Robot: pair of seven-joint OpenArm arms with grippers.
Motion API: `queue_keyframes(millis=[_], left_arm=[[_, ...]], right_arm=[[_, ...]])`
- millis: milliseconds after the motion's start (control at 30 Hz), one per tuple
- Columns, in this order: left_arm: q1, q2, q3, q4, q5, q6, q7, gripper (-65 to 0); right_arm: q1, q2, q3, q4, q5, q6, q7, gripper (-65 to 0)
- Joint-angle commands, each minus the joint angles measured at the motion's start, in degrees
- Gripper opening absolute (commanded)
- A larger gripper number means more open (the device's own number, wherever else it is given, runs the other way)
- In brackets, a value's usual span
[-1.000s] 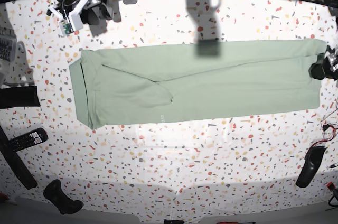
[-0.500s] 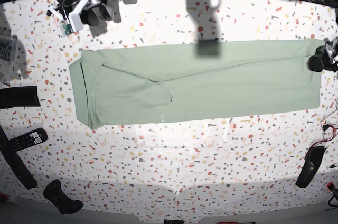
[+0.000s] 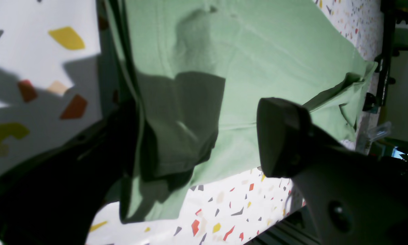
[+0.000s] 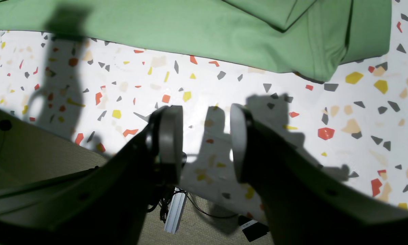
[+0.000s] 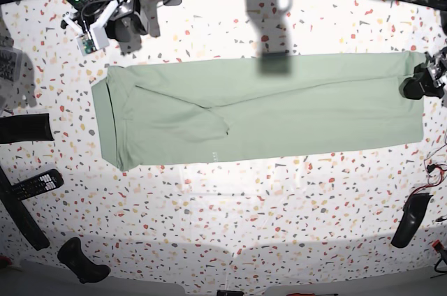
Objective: Fold the T-shirt properly
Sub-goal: 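Lower the left gripper onto the strip end near it and grasp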
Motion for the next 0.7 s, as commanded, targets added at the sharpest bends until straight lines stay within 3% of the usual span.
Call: queue_keyframes(millis=[0, 67, 200, 267, 667], left_arm=[[-0.61, -1.49, -0.44, 0.59, -1.33, -0.28, -0.44, -21.3], [-0.72, -1.60, -0.44, 0.59, -1.36, -0.28, -0.66, -28.7], [-1.36, -1.62, -0.44, 0.59, -1.38, -0.31, -0.63, -56.5], [-1.75, -1.62, -0.44, 0.59, -1.36, -0.31, -0.66, -65.0], [-4.59, -1.55, -0.44, 0.94, 2.58, -0.70, -0.55, -65.0]], right_arm=[[-0.20, 0.31, 0.24, 1.11, 0.85, 0.34, 1.14, -42.8], [-0.20, 0.31, 0.24, 1.11, 0.85, 0.34, 1.11, -42.8], [-0.20, 0.28, 0.24, 1.11, 0.85, 0.34, 1.11, -42.8], [-0.20, 0.31, 0.24, 1.11, 0.85, 0.34, 1.11, -42.8], [-0.20, 0.31, 0.24, 1.11, 1.44, 0.34, 1.14, -42.8]])
